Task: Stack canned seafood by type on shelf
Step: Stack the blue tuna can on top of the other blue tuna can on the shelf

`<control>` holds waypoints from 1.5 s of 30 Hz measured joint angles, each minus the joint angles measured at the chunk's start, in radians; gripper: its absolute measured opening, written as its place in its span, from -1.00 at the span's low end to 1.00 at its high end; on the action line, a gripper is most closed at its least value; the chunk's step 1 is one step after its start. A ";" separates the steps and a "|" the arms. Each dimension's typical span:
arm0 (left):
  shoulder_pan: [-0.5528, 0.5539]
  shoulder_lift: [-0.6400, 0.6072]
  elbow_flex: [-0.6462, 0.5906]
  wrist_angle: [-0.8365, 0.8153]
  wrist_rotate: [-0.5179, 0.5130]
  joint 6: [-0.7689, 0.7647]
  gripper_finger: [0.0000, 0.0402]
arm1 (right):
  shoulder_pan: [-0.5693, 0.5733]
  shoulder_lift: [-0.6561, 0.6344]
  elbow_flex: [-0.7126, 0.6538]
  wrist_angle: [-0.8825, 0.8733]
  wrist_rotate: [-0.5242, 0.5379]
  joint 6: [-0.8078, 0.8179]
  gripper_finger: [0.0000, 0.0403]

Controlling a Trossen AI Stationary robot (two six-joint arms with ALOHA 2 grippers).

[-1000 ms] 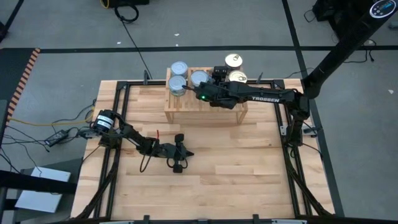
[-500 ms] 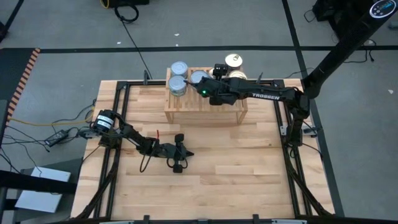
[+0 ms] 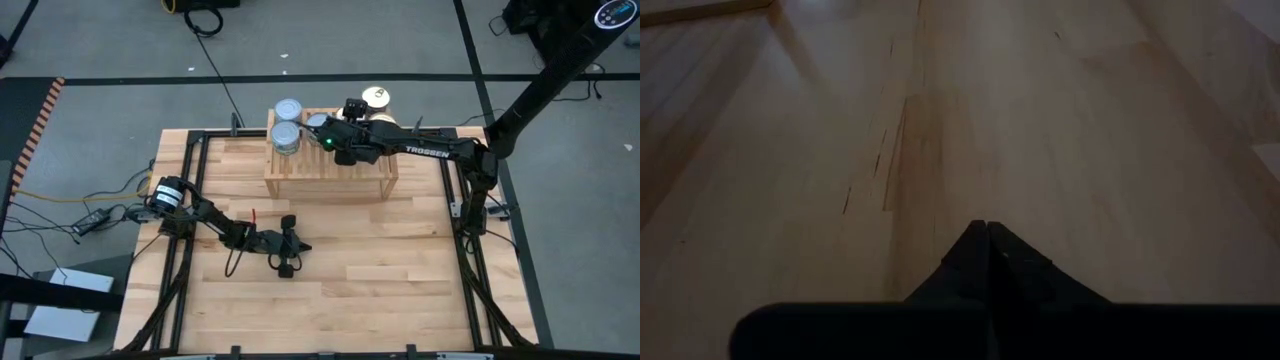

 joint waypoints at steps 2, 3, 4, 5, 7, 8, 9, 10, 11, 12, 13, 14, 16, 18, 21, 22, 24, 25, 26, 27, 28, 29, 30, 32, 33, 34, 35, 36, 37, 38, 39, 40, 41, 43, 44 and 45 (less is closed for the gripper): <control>0.000 0.000 0.000 0.000 0.000 0.000 -0.98 | -0.005 0.000 0.000 0.000 -0.004 0.000 0.64; 0.000 0.000 0.000 0.000 0.000 0.000 -0.98 | -0.006 0.000 0.001 -0.002 -0.003 0.000 0.64; 0.000 0.000 0.000 0.000 0.000 0.000 -0.98 | -0.006 0.000 0.008 -0.014 -0.004 0.004 0.64; 0.000 0.000 0.000 0.000 0.000 0.000 -0.98 | -0.006 0.000 0.013 -0.018 -0.004 0.008 0.63; 0.000 0.000 0.000 0.000 0.000 0.000 -0.98 | -0.006 0.000 0.027 -0.018 -0.004 0.010 0.63; 0.000 0.000 0.000 0.000 0.000 0.000 -0.98 | -0.004 0.000 0.035 -0.020 -0.004 0.011 0.62; 0.000 0.000 0.000 0.000 0.000 0.000 -0.98 | -0.002 0.000 0.046 -0.025 -0.004 0.011 0.62; 0.000 0.000 0.000 0.000 0.000 0.000 -0.98 | -0.001 0.000 0.057 -0.030 -0.004 0.011 0.62; 0.000 0.000 0.000 0.000 0.000 0.000 -0.98 | -0.001 0.000 0.065 -0.030 -0.004 0.011 0.62; 0.000 0.000 0.000 0.001 0.000 0.000 -0.98 | -0.001 0.000 0.074 -0.029 -0.005 0.011 0.62; 0.000 0.000 0.000 0.000 0.000 0.000 -0.98 | -0.002 0.000 0.082 -0.028 -0.012 0.013 0.62; 0.000 0.000 0.000 0.000 0.000 0.000 -0.98 | -0.007 0.000 0.089 -0.029 -0.026 0.018 0.62; 0.000 0.000 0.000 -0.001 0.000 0.000 -0.98 | -0.020 0.000 0.097 -0.028 -0.052 0.033 0.62; 0.000 0.000 0.000 -0.005 0.000 -0.001 -0.98 | -0.036 0.000 0.100 -0.026 -0.082 0.041 0.61; 0.000 0.000 0.000 -0.009 0.000 -0.004 -0.98 | -0.052 0.000 0.100 -0.026 -0.105 0.042 0.61; 0.000 0.000 0.000 -0.010 0.000 -0.004 -0.98 | -0.053 0.000 0.102 -0.030 -0.105 0.040 0.61; 0.000 0.000 0.000 -0.010 0.000 -0.004 -0.98 | -0.053 0.001 0.121 -0.047 -0.104 0.037 0.60; 0.000 0.000 0.000 -0.010 0.000 -0.004 -0.98 | -0.053 0.001 0.136 -0.052 -0.105 0.037 0.59; 0.000 0.000 0.000 -0.010 0.000 -0.004 -0.98 | -0.053 0.001 0.151 -0.056 -0.105 0.037 0.56; 0.000 0.000 0.000 -0.011 0.000 -0.004 -0.98 | -0.052 0.001 0.168 -0.060 -0.106 0.038 0.53; 0.000 0.000 0.000 -0.011 0.000 -0.004 -0.98 | -0.052 0.001 0.185 -0.064 -0.115 0.042 0.47; 0.000 0.000 0.000 -0.011 0.000 -0.004 -0.98 | -0.052 0.001 0.204 -0.070 -0.136 0.053 0.41; 0.000 0.000 0.000 -0.011 0.000 -0.004 -0.98 | -0.053 0.001 0.222 -0.076 -0.165 0.070 0.32; 0.000 0.000 0.000 -0.012 0.000 -0.004 -0.98 | -0.064 0.001 0.253 -0.078 -0.237 0.109 0.10; 0.000 0.000 0.000 -0.012 0.000 -0.004 -0.98 | -0.073 0.001 0.264 -0.078 -0.275 0.127 -0.04; 0.000 0.000 0.000 -0.012 0.000 -0.004 -0.98 | -0.083 0.001 0.273 -0.081 -0.306 0.145 -0.18; 0.000 0.000 0.000 -0.012 0.000 -0.004 -0.98 | -0.096 0.001 0.278 -0.086 -0.330 0.160 -0.34; 0.000 0.000 0.000 -0.012 0.000 -0.005 -0.98 | -0.110 0.001 0.278 -0.089 -0.348 0.171 -0.51; 0.000 0.000 0.000 -0.012 0.000 -0.005 -0.98 | -0.125 0.001 0.278 -0.092 -0.365 0.179 -0.68; 0.000 0.000 0.000 -0.013 0.000 -0.005 -0.98 | -0.139 0.001 0.278 -0.096 -0.385 0.189 -0.83; 0.000 0.000 0.000 -0.013 0.000 -0.005 -0.98 | -0.154 0.001 0.278 -0.101 -0.403 0.197 -0.91; 0.000 0.000 0.000 -0.013 0.000 -0.005 -0.98 | -0.167 0.001 0.278 -0.106 -0.418 0.211 -0.93; 0.000 0.000 0.000 -0.013 0.000 -0.005 -0.98 | -0.180 0.001 0.278 -0.110 -0.436 0.228 -0.92; 0.000 0.000 0.000 -0.013 0.000 -0.005 -0.98 | -0.204 0.001 0.278 -0.122 -0.483 0.256 -0.89; 0.000 0.000 0.000 -0.013 0.000 -0.005 -0.98 | -0.214 0.001 0.278 -0.128 -0.509 0.265 -0.89; 0.000 0.000 0.000 -0.013 0.000 -0.005 -0.98 | -0.223 0.001 0.278 -0.135 -0.532 0.269 -0.91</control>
